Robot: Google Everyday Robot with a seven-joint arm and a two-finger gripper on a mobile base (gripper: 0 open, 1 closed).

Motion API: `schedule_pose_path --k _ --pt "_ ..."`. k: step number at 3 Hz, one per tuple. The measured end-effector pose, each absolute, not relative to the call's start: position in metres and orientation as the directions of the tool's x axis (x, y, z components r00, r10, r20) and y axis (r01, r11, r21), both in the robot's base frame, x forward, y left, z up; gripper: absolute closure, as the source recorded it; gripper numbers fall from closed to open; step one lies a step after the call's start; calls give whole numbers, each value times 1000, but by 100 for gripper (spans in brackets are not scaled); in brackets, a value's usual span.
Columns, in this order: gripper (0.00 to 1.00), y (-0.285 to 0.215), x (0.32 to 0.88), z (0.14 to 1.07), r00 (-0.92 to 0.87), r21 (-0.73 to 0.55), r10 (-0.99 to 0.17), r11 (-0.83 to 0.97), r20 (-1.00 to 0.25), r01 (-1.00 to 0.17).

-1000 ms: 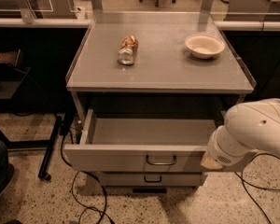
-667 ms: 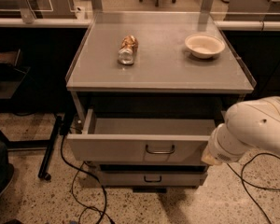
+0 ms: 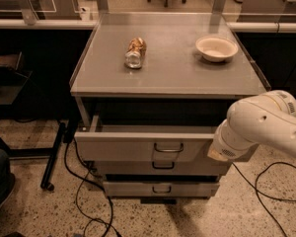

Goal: Close top drawer

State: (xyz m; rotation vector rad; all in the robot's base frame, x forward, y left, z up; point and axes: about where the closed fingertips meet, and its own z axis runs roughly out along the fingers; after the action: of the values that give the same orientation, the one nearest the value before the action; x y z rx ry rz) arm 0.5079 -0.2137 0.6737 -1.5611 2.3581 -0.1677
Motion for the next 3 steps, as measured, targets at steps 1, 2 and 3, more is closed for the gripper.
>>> schedule_pose_path --k 1,2,3 --pt "100 -216 525 669 -395 -281 -900 433 -184 -856" --pt "100 -219 545 663 -425 -307 -887 461 -181 -832" --pt "100 -224 573 658 -450 -355 -876 481 -172 -802"
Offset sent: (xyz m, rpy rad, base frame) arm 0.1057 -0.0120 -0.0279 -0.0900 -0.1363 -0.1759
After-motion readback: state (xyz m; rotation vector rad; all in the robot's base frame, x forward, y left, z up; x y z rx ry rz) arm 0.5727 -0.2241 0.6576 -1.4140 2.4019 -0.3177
